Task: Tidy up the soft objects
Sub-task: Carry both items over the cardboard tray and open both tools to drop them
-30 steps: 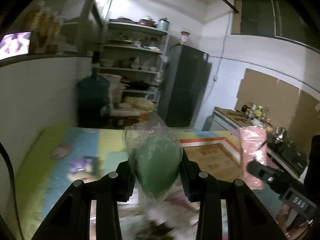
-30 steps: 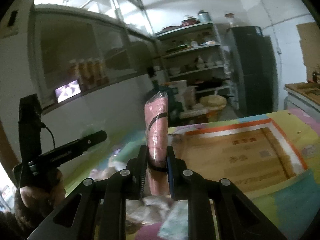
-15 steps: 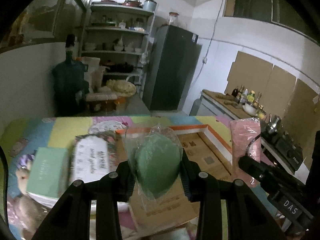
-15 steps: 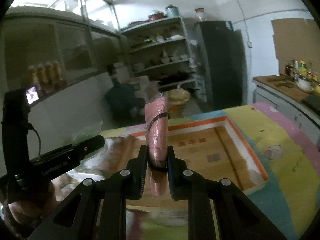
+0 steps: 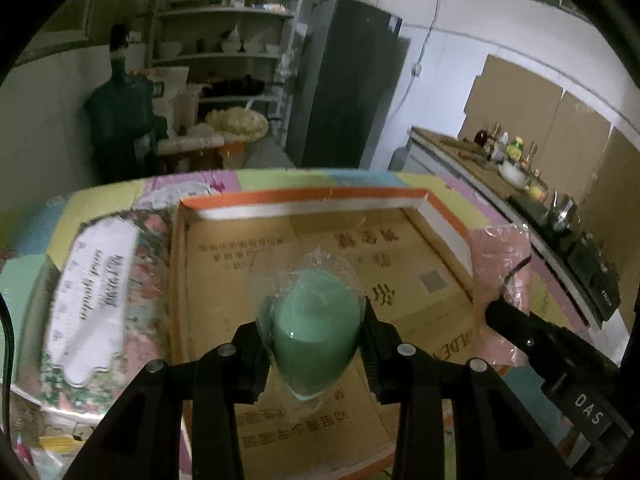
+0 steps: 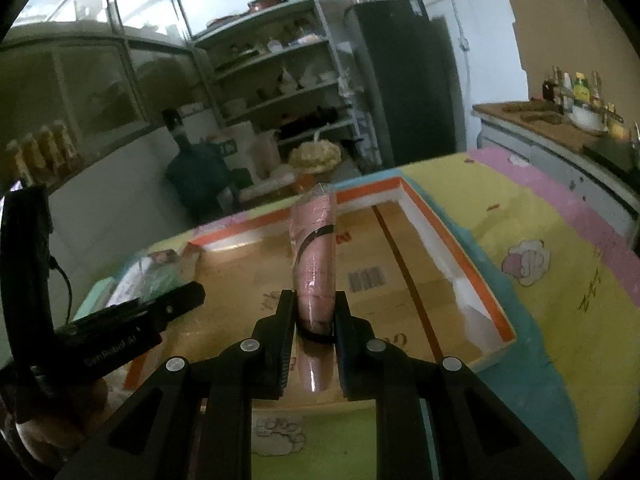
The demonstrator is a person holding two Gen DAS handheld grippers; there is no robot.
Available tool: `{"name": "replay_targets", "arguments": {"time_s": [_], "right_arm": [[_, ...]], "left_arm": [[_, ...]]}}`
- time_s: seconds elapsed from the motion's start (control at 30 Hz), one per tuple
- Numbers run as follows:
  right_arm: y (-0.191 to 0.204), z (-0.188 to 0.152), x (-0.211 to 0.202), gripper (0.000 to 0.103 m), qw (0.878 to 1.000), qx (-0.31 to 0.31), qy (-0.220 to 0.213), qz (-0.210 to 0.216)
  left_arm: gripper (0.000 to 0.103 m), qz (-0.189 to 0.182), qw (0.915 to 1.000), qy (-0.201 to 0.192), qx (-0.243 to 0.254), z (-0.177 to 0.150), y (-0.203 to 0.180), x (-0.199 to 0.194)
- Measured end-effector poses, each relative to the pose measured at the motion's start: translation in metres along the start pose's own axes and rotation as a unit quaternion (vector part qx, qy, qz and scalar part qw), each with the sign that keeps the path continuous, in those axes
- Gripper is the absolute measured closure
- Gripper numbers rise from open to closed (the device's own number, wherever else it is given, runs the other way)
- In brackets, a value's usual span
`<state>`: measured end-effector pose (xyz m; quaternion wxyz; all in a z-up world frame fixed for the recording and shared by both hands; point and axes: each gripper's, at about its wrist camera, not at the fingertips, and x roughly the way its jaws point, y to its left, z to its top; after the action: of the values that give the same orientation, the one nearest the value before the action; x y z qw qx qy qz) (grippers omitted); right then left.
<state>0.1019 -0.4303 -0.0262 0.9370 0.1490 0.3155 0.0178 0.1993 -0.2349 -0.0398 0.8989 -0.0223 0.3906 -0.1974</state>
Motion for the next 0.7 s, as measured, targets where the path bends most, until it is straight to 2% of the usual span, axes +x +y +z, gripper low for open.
{"name": "replay_targets", "arguments": {"time_s": [0.17,0.37,0.43,0.5,0.63,0.7], "right_arm": [[-0.004,-0.001,0.018,0.084,0.999,0.009,0.032,-0.014],[-0.011,-0.004,0.028,0.082,0.999,0.019,0.044,-0.012],[-0.012,-0.003,0.027,0.082,0.999,0.019,0.042,-0.010],[-0.011,-0.004,0.027,0.079,0.999,0.018,0.040,-0.010],[-0.010,-0.004,0.025,0.075,0.999,0.016,0.036,-0.012],[-0.011,-0.005,0.021,0.071,0.999,0.018,0.031,-0.012]], "left_arm": [[0.064,0.005,0.9992,0.038,0.004,-0.005,-0.003,0.016],[0.062,-0.003,0.9987,0.051,0.004,-0.010,-0.003,0.023],[0.058,-0.010,0.9985,0.053,0.004,-0.011,-0.003,0.023],[0.049,-0.013,0.9984,0.055,0.007,-0.012,-0.004,0.023],[0.041,-0.014,0.9991,0.038,0.012,-0.013,-0.009,0.015],[0.029,-0.020,0.9994,0.024,0.013,-0.011,-0.010,0.008]]}}
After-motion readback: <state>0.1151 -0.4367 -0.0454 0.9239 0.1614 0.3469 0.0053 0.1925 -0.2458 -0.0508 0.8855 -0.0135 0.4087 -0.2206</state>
